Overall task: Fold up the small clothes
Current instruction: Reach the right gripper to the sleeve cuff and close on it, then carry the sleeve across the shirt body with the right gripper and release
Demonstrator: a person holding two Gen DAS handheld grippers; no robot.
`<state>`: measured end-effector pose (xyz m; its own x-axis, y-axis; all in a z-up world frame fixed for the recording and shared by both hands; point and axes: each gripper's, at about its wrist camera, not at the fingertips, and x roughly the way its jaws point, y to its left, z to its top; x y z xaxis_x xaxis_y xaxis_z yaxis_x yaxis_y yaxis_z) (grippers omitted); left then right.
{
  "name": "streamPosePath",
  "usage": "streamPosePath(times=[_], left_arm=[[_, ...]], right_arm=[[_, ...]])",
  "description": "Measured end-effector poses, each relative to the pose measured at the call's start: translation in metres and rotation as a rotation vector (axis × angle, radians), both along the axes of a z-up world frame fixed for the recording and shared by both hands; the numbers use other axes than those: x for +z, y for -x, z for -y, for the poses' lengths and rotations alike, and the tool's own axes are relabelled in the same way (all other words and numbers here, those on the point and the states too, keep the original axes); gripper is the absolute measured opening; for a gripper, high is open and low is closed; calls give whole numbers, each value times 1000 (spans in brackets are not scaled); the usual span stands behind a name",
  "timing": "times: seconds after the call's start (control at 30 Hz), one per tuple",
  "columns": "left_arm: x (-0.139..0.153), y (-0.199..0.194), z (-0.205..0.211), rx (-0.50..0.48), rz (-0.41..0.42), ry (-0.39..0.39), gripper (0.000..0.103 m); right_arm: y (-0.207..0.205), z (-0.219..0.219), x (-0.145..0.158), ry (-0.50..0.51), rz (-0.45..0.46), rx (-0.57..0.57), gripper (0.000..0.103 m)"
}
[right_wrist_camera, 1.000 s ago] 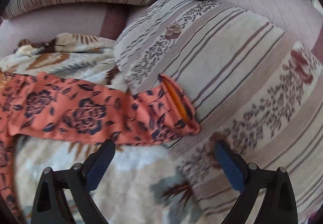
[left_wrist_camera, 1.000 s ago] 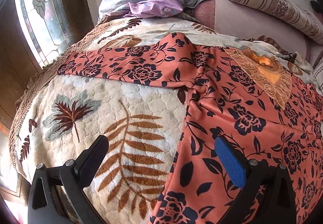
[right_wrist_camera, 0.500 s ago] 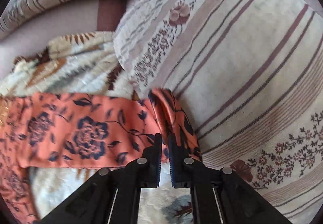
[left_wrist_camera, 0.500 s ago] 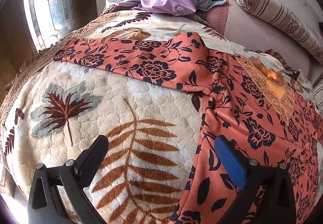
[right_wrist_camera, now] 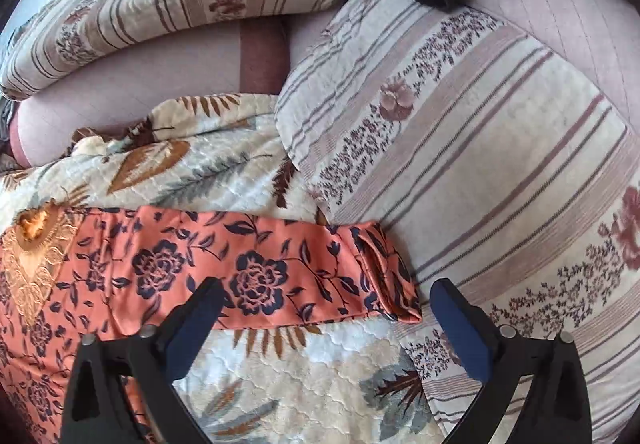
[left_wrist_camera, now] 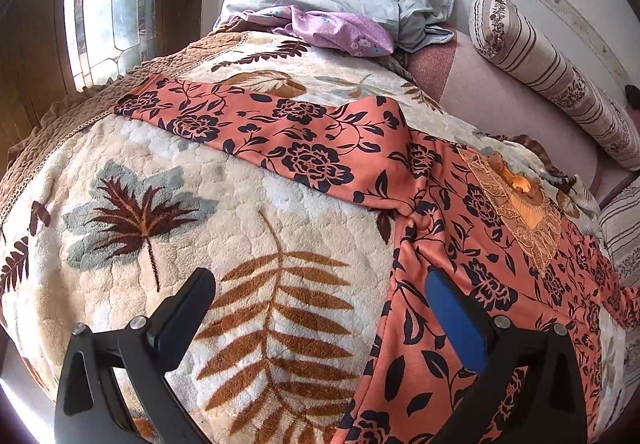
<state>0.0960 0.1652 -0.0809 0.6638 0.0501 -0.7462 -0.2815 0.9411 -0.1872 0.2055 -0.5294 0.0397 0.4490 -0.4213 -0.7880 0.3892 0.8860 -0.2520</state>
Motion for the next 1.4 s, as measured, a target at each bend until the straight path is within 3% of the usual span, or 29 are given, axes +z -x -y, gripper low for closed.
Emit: streamPosePath(times=[0.17, 0.37, 0.43, 0.47, 0.5, 0.63, 0.77, 0.93, 1.03, 1.13, 1.23, 1.37, 1.4], left_arm=[[-5, -8, 11, -10, -17, -57, 103], [-10, -16, 33, -32, -25, -196, 103], [-13, -19, 37, -40, -36, -216, 103], [-14, -20, 38, -44, -40, -220, 103], [-15, -20, 39, -45, -42, -223, 103], [-9, -18, 37, -47, -15, -201, 103], [4, -10, 30, -46, 35, -140, 103], [15, -1, 14, -31, 77, -42, 103], [16, 1, 4, -20, 80, 29, 103], [16, 3, -1, -16, 83, 59, 103], [18, 5, -3, -15, 95, 69, 103], [18, 3, -4, -22, 93, 85, 103], [18, 3, -4, -25, 94, 87, 103]], right_arm=[[21, 39, -35, 117, -41, -23, 103], [-4, 58, -73, 255, -114, 39, 100], [-16, 66, -93, 267, -177, 35, 81], [-20, 72, -102, 260, -215, 21, 29], [-23, 79, -108, 251, -244, -14, 7], [-20, 87, -90, 85, -177, -80, 5], [-27, 48, -25, -129, -16, -7, 5], [-47, -55, 72, -429, 214, 181, 5], [-61, -142, 102, -557, 278, 329, 6], [-78, -223, 95, -685, 271, 440, 6], [-89, -299, 62, -822, 239, 521, 8], [-106, -375, -24, -1001, 129, 557, 11], [-109, -391, -53, -995, 64, 547, 20]])
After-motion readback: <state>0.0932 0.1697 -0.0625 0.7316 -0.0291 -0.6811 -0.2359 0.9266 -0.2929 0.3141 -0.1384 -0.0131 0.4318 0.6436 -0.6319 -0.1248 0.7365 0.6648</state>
